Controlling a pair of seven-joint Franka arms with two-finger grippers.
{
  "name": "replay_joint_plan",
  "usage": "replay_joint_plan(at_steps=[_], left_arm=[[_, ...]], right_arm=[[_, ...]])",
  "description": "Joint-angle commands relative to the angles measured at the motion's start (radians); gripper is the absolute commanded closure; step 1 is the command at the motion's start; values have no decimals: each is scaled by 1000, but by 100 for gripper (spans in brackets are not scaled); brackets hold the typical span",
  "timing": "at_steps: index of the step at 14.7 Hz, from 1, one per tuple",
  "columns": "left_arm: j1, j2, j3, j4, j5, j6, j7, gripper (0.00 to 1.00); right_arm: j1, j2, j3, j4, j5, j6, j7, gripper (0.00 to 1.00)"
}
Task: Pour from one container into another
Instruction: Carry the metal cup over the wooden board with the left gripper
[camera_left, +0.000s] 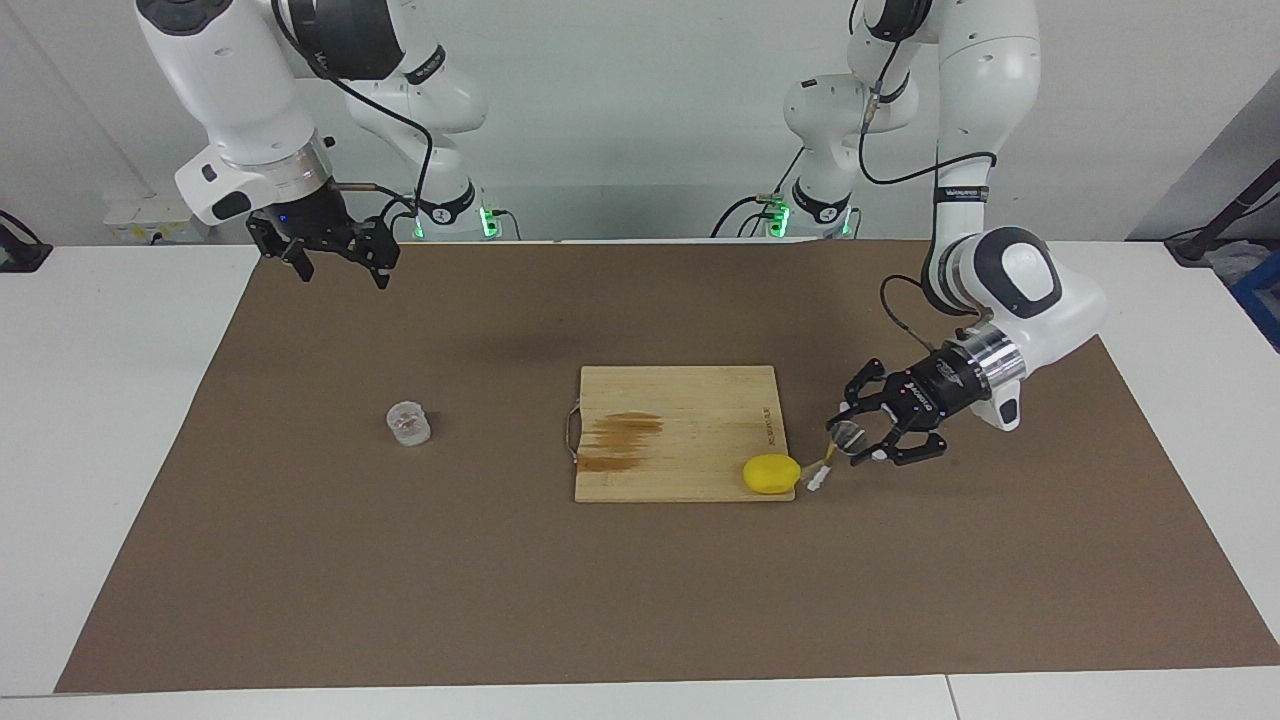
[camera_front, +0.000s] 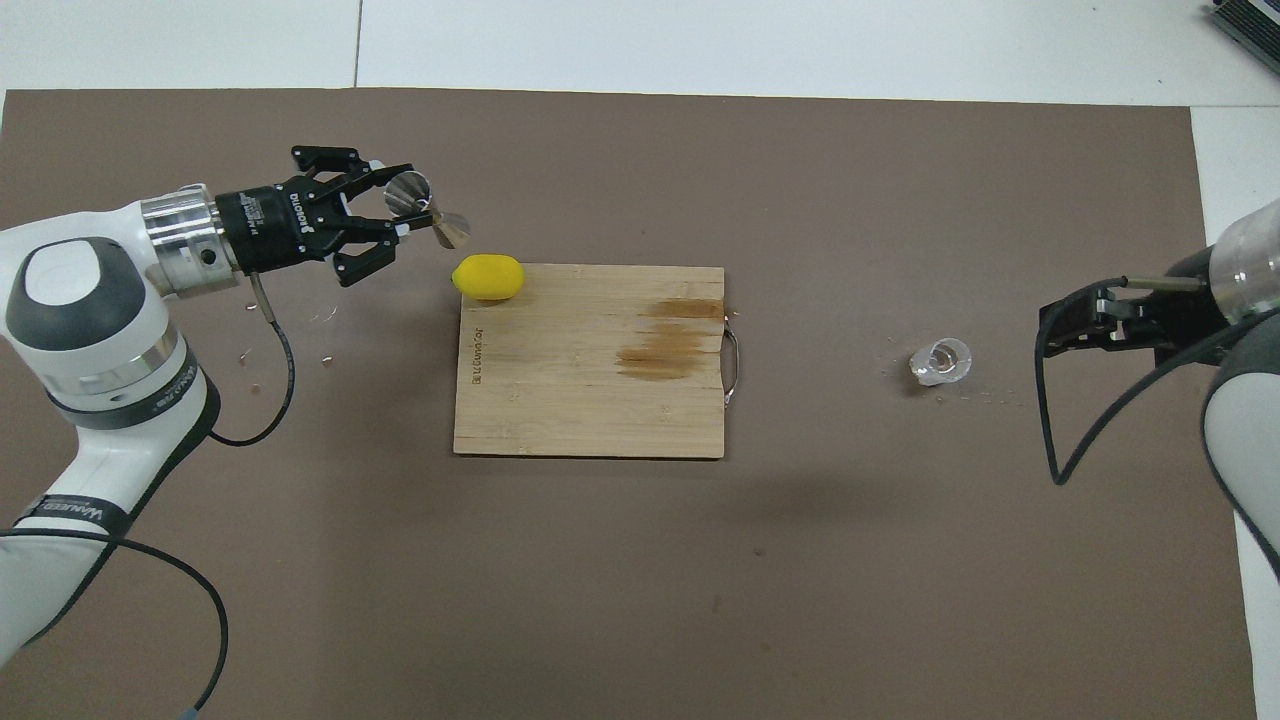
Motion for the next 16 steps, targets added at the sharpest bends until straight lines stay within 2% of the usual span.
replay_joint_plan(at_steps=[1, 6, 12, 16], left_arm=[[-112, -28, 6, -5, -5, 75, -30, 100], [-295, -21, 1, -14, -15, 210, -26, 100], [-482, -9, 3, -44, -152, 431, -25, 100], [-536, 35, 4, -44, -202, 468, -17, 100]], right_arm=[[-16, -14, 3, -12, 13, 4, -23, 0], [-19, -14, -3, -12, 13, 0, -17, 0], [-31, -16, -3, -12, 13, -8, -22, 0], [-40, -21, -3, -13, 13, -42, -11, 0]])
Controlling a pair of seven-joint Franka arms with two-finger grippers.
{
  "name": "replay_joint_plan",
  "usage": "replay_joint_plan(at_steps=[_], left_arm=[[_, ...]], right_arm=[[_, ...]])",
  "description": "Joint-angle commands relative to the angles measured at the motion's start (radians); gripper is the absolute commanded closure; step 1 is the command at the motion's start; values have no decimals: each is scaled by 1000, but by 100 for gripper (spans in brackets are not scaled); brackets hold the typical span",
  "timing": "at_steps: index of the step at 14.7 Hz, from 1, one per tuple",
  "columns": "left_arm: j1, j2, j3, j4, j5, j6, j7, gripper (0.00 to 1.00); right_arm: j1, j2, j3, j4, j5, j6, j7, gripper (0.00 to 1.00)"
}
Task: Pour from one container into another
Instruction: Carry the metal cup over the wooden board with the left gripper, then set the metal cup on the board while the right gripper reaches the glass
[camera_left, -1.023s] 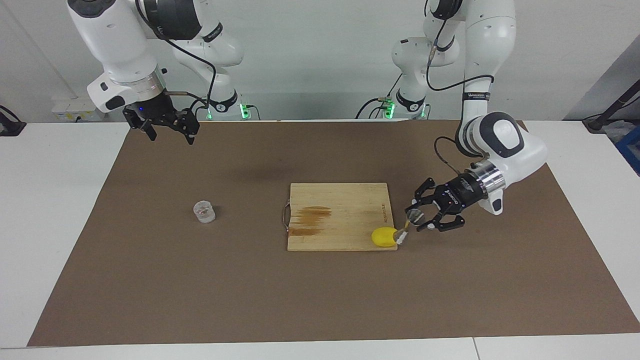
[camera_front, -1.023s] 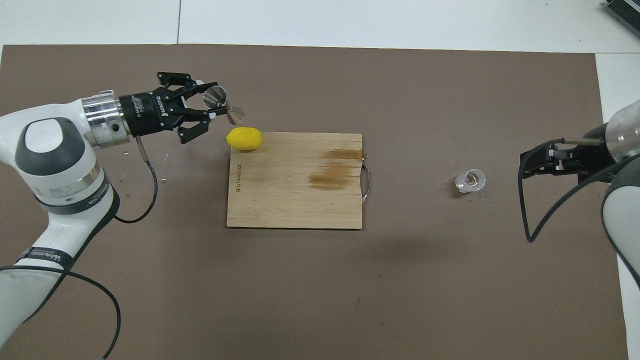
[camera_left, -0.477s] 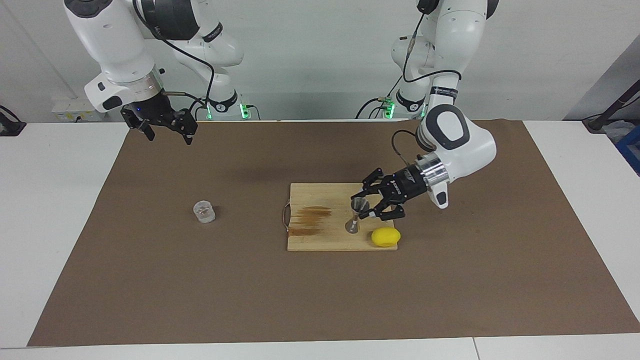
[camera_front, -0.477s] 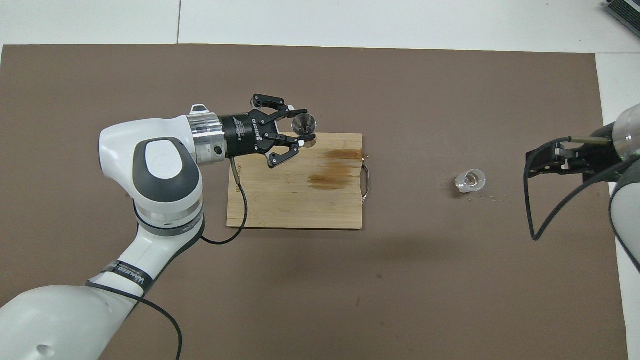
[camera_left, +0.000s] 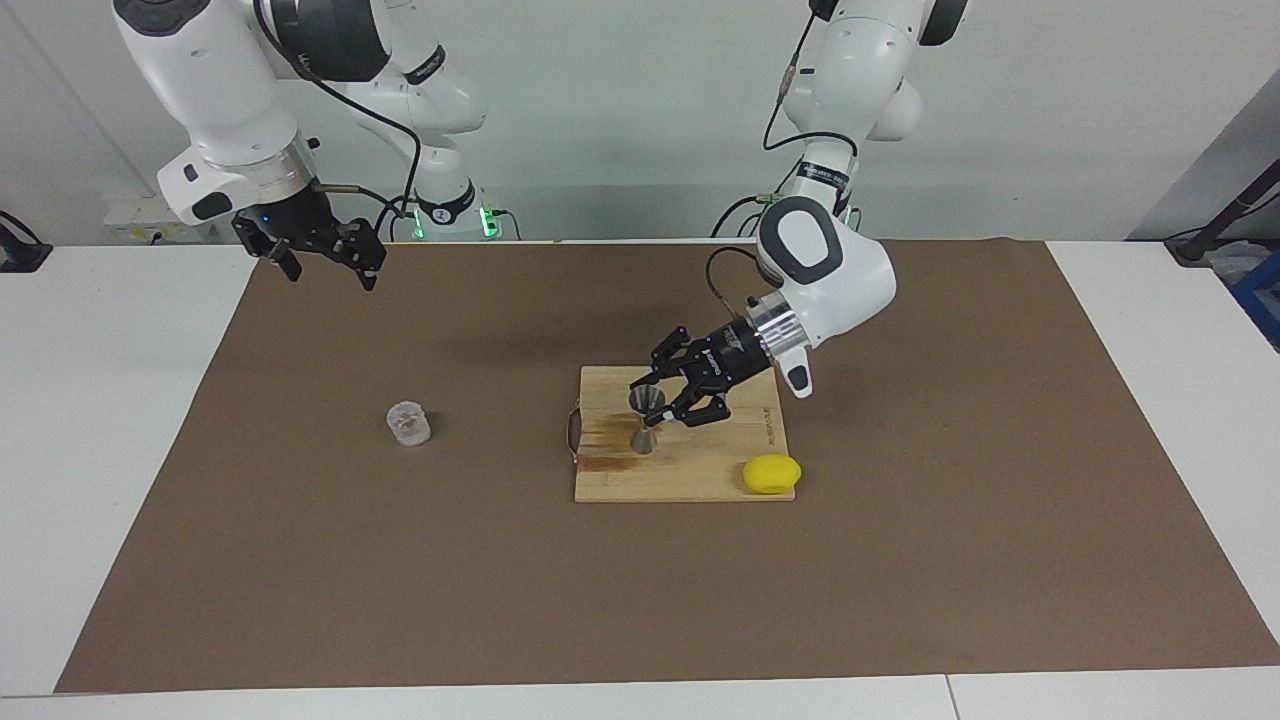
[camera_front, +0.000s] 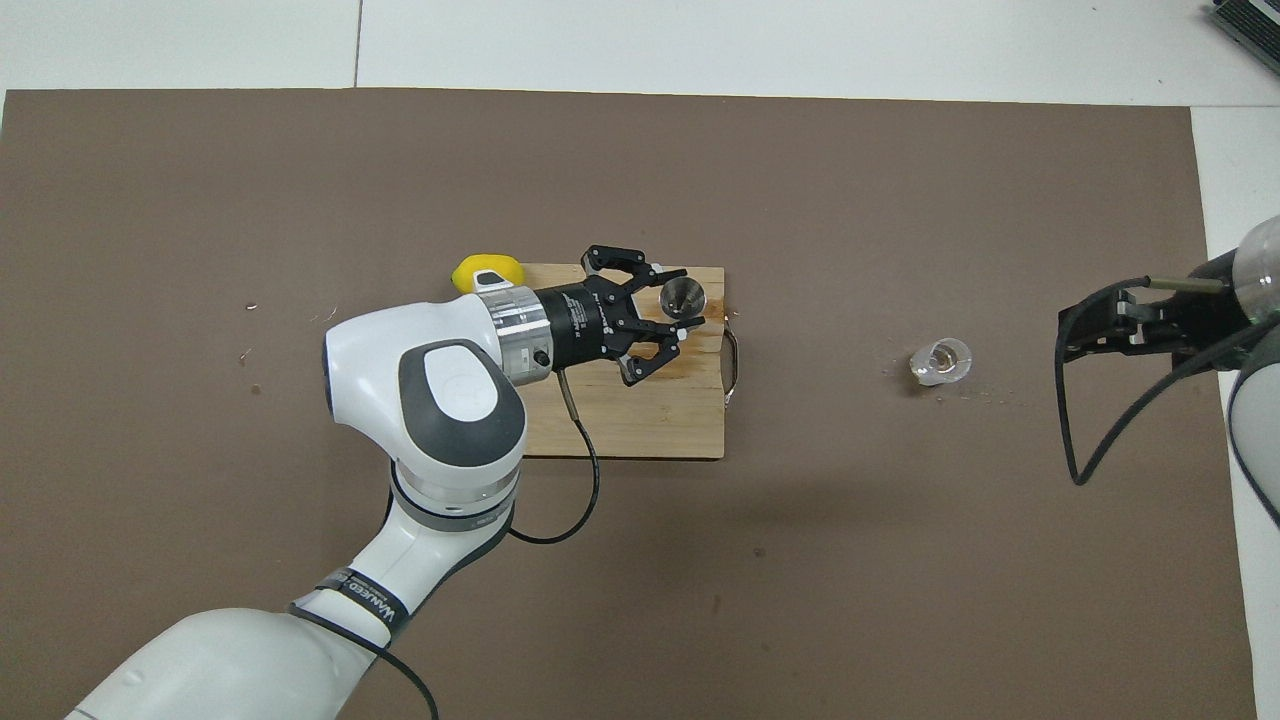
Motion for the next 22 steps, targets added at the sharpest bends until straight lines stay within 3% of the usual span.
replay_joint_plan(at_steps=[1, 8, 12, 16, 17, 19, 20, 21, 22], left_arm=[[-21, 20, 15, -2, -35, 18, 5, 100], [-29, 43, 15, -2, -58, 28, 24, 100], [-42, 50, 16, -2, -58, 30, 31, 100], [-41, 52, 16, -10, -55, 30, 38, 100], [-41, 53, 16, -10, -53, 30, 38, 95], [-35, 53, 16, -10, -49, 30, 38, 78], [-33, 53, 16, -10, -47, 30, 38, 49], [-33, 53, 16, -8, -47, 30, 38, 11], [-33, 52, 16, -10, -47, 30, 37, 0]], right_arm=[[-23, -20, 4, -13, 13, -8, 6, 0], [-24, -9, 4, -21, 13, 17, 101, 0], [-29, 12, 4, -18, 25, 34, 246, 0], [-63, 54, 4, -19, 123, 96, 444, 0], [-63, 60, 4, -21, 131, 122, 485, 0], [-64, 89, 4, -21, 134, 142, 565, 0], [-67, 107, 4, -19, 147, 143, 596, 0], [-87, 130, 4, -18, 181, 144, 633, 0], [-119, 152, 4, -13, 218, 136, 650, 0]])
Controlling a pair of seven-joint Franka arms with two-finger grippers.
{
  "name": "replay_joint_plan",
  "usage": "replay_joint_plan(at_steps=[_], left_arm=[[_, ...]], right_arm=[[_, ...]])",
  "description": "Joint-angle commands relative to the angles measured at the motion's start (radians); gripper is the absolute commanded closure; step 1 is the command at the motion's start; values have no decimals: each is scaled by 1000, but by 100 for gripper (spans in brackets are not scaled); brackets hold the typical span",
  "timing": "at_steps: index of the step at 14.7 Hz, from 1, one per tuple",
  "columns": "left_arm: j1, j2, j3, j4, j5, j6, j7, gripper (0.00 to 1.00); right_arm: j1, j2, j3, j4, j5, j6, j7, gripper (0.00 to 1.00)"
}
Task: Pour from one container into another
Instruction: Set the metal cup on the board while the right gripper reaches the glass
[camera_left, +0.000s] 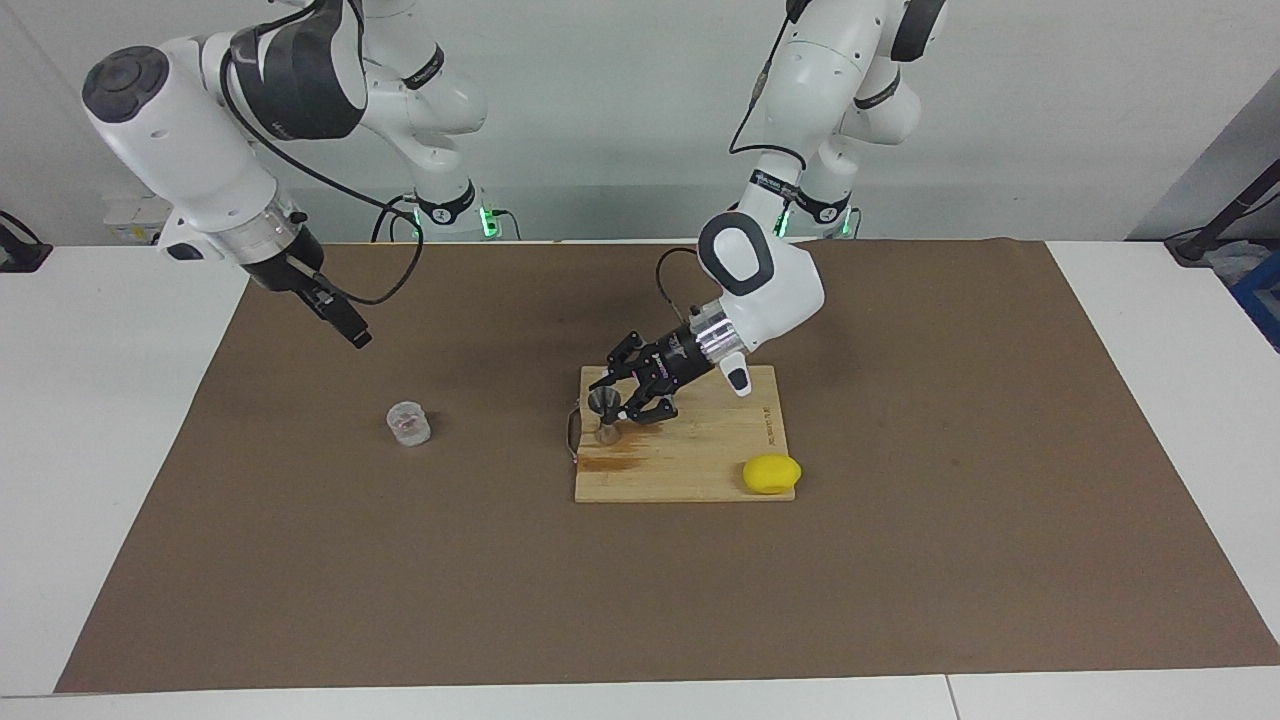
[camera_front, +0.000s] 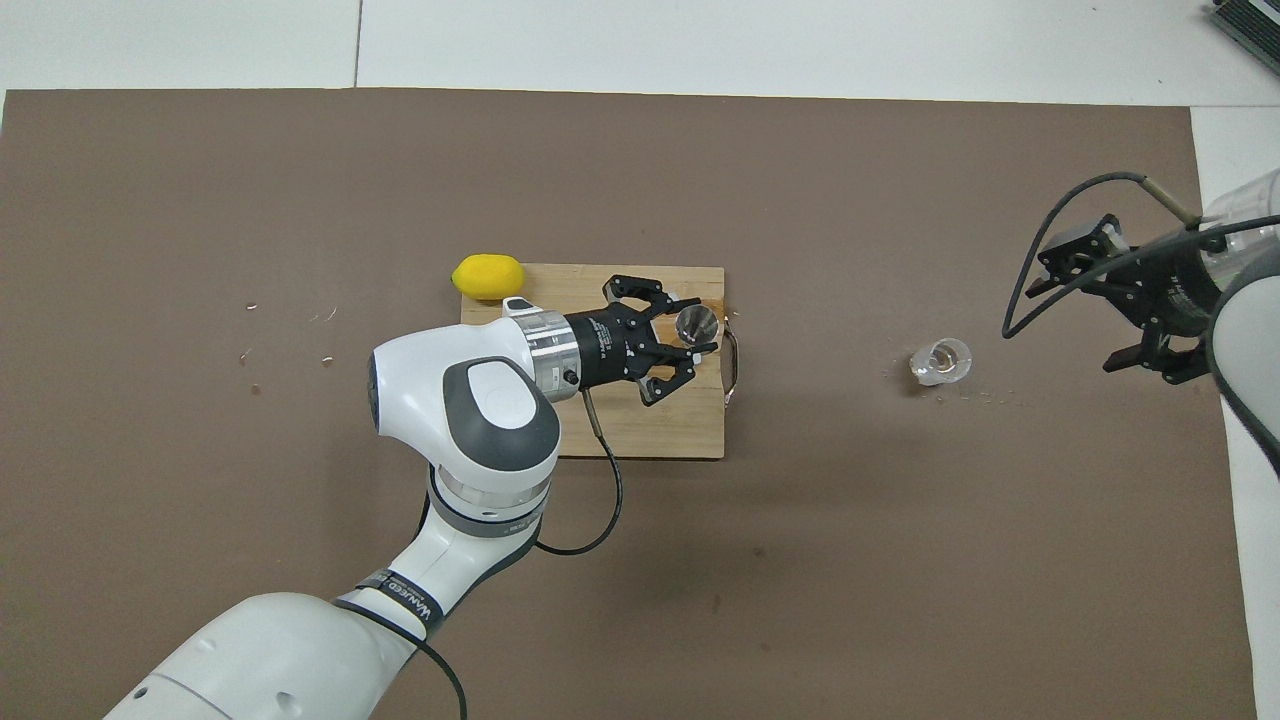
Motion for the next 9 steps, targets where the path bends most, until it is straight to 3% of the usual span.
replay_joint_plan(at_steps=[1, 4, 9], left_arm=[[-7, -1, 10, -8, -16, 18, 22, 0], [2, -4, 10, -5, -12, 8, 20, 0], [30, -42, 10, 2, 18, -15, 5, 0]], right_arm=[[-93, 57, 6, 3, 94, 3, 44, 0], [-148, 132, 4, 1, 133, 42, 78, 0], [-176, 208, 6, -111, 263, 252, 173, 0]])
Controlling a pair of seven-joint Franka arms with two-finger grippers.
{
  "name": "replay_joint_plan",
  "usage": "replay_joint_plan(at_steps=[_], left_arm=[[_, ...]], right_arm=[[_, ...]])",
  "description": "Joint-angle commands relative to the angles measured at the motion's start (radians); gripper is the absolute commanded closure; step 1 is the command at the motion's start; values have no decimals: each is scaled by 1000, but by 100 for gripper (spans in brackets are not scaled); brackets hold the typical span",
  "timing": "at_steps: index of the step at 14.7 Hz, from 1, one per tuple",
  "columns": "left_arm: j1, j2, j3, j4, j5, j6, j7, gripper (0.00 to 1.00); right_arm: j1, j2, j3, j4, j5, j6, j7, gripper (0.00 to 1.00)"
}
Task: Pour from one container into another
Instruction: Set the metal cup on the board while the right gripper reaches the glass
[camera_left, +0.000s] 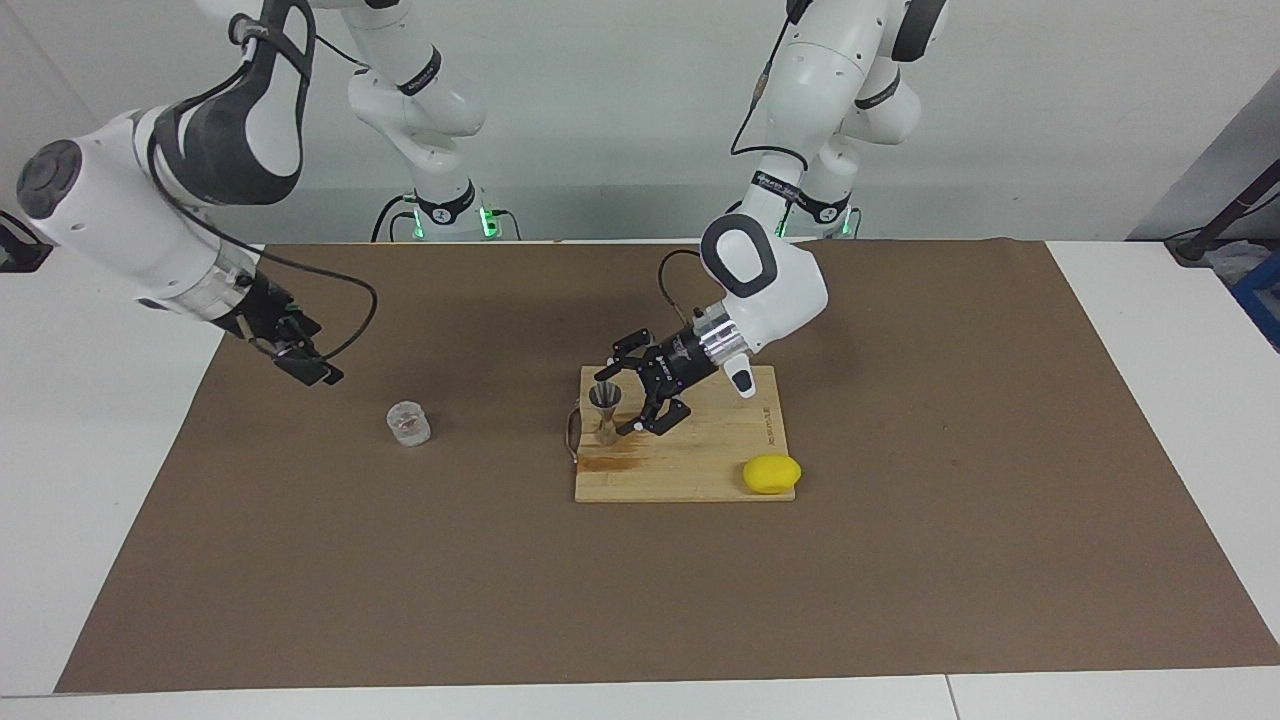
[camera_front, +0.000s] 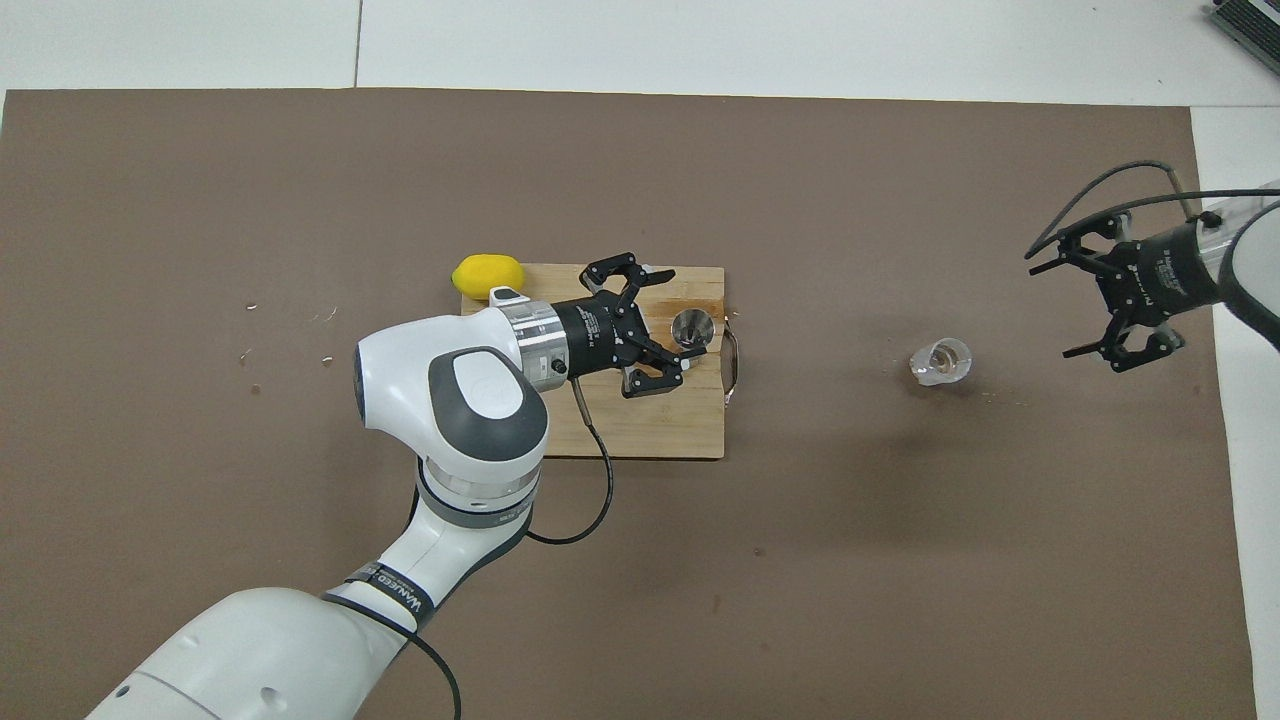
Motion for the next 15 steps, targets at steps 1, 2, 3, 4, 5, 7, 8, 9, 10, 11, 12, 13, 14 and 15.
replay_joint_plan(at_steps=[1, 2, 3, 4, 5, 7, 8, 9, 10, 11, 12, 13, 14, 15], left_arm=[[26, -54, -2, -14, 19, -26, 1, 0], [38, -69, -2, -16, 31, -48, -1, 0], [59, -83, -2, -16, 48, -75, 1, 0], [82, -97, -2, -17, 74, -109, 2, 0], [113, -106, -2, -17, 112, -146, 2, 0], [170, -133, -2, -17, 215, -207, 4, 0], [196, -143, -2, -16, 263, -227, 4, 0], [217, -153, -2, -13, 318, -243, 5, 0], [230, -161, 1, -8, 375, -250, 5, 0], [245, -170, 2, -3, 443, -253, 5, 0], [254, -184, 4, 1, 517, -253, 7, 0], [259, -193, 13, 4, 591, -253, 7, 0], [276, -204, 14, 6, 657, -253, 8, 0], [296, -207, 14, 6, 726, -252, 10, 0]], right_arm=[[-21, 19, 9, -83, 92, 99, 21, 0], [-25, 46, 9, -84, 130, 99, 20, 0], [-31, 65, 9, -90, 147, 99, 14, 0], [-39, 81, 9, -97, 167, 95, 12, 0], [-42, 92, 9, -107, 193, 93, 9, 0], [-68, 100, 9, -164, 239, 112, -55, 0], [-76, 105, 9, -172, 274, 119, -63, 0], [-76, 111, 9, -176, 288, 129, -77, 0], [-76, 117, 9, -189, 290, 139, -89, 0], [-73, 120, 9, -205, 301, 161, -106, 0], [-70, 118, 9, -231, 343, 181, -135, 0], [-64, 114, 9, -251, 383, 191, -160, 0], [-57, 108, 9, -273, 399, 204, -166, 0], [-57, 103, 11, -293, 402, 211, -171, 0]])
